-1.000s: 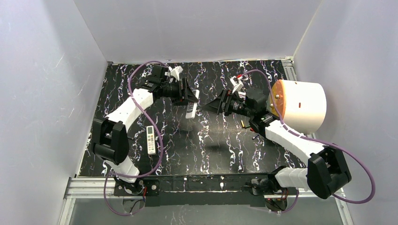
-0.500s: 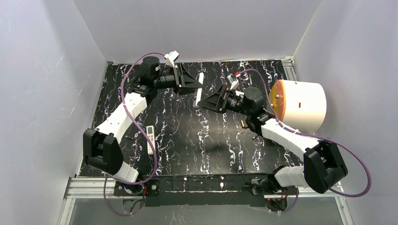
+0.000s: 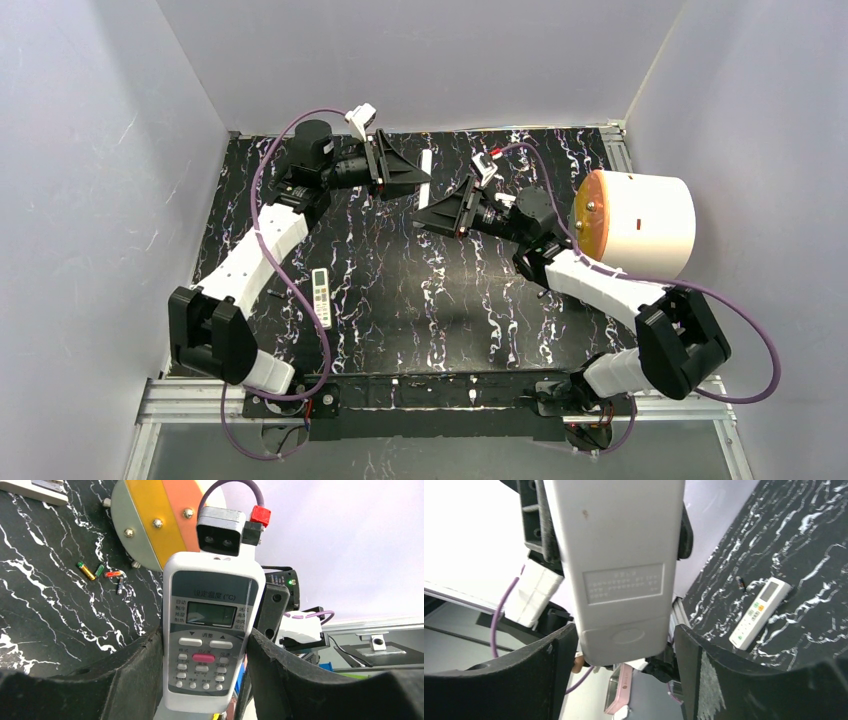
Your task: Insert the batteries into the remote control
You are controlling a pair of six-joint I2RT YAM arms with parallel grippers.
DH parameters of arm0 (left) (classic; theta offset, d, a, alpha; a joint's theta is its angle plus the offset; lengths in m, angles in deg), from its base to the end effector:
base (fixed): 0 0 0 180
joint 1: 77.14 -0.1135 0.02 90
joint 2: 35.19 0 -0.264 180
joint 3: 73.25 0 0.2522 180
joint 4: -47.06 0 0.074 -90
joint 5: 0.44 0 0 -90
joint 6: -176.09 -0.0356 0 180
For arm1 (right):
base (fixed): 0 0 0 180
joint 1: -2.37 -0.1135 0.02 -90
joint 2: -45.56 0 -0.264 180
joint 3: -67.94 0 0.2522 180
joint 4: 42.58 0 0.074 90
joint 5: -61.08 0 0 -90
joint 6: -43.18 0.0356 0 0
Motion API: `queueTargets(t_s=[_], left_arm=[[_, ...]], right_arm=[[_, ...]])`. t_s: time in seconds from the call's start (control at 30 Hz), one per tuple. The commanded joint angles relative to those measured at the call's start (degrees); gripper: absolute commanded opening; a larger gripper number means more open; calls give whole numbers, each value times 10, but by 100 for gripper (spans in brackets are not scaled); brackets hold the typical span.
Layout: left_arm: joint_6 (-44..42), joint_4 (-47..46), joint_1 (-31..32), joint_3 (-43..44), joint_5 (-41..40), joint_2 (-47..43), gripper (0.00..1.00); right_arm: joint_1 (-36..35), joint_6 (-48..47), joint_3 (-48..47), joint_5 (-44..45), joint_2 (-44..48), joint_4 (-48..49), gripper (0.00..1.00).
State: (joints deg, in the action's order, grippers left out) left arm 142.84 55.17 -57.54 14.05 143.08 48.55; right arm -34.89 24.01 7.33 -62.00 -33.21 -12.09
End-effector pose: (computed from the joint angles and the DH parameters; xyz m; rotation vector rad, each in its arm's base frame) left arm 0.3086 -0.1403 0.3840 0.2171 1.9361 -1.7082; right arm 0.2347 0.2029 0.3160 -0.1031 1.7028 1.8885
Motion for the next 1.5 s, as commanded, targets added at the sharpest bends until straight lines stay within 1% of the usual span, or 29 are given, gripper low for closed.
queueTargets(t_s=[0.0, 0.2, 0.27, 0.3, 0.33, 0.4, 0.43, 0.47, 0.5, 0.53, 0.57, 0.67, 0.73, 0.83, 0.93, 1.0, 1.1, 1.17, 1.3, 1.4, 1.47], left_arm=[[32, -52, 1, -19, 10, -37, 27], [35, -60, 0, -28, 2, -43, 29], [35, -60, 1, -33, -8, -49, 35], [33, -60, 1, -35, -15, -53, 42], [33, -59, 0, -38, -21, -55, 54], [19, -42, 0, -40, -35, -60, 68], [-2, -20, -1, -39, -47, -62, 74], [-27, 16, 0, -32, -66, -65, 81], [-51, 72, 0, -19, -85, -65, 85], [-94, 121, -1, -5, -105, -65, 87], [-121, 165, -1, 8, -118, -66, 87], [-171, 242, -3, 33, -149, -68, 88], [-183, 277, -3, 44, -165, -64, 88], [-186, 296, -3, 51, -168, -56, 87], [-173, 280, -3, 42, -159, -53, 87], [-178, 307, -3, 48, -176, -41, 87], [-194, 361, -3, 63, -208, -21, 83], [-197, 374, -4, 62, -203, -12, 80], [-212, 390, -5, 61, -157, 1, 68], [-232, 407, -7, 71, -120, 14, 54], [-234, 409, -10, 73, -75, 21, 44]], right_arm=[[-4, 37, -25, -2, -6, 107, 74], [-4, 33, -29, -4, -15, 115, 53], [-5, 21, -33, -6, -15, 101, 44], [-5, 6, -36, -7, -14, 83, 40], [-5, -16, -43, -8, -11, 50, 38], [-5, -90, -64, -3, -2, -52, 37], [-5, -159, -79, 10, 6, -119, 36], [-5, -193, -96, 19, 10, -188, 36], [-6, -252, -115, 37, 14, -259, 36], [-9, -322, -139, 61, 16, -317, 36], [-10, -361, -154, 79, 16, -372, 36], [-16, -447, -172, 109, 15, -461, 35], [-29, -493, -175, 129, 17, -490, 34], [-54, -552, -190, 172, 13, -532, 34], [-80, -592, -206, 212, 5, -561, 33], [-95, -608, -211, 226, 1, -566, 33], [-114, -630, -218, 249, -5, -575, 33], [-128, -642, -221, 264, -11, -584, 33], [-146, -656, -228, 298, -25, -597, 33], [-153, -666, -232, 312, -32, -598, 33], [-155, -668, -235, 320, -38, -601, 33]])
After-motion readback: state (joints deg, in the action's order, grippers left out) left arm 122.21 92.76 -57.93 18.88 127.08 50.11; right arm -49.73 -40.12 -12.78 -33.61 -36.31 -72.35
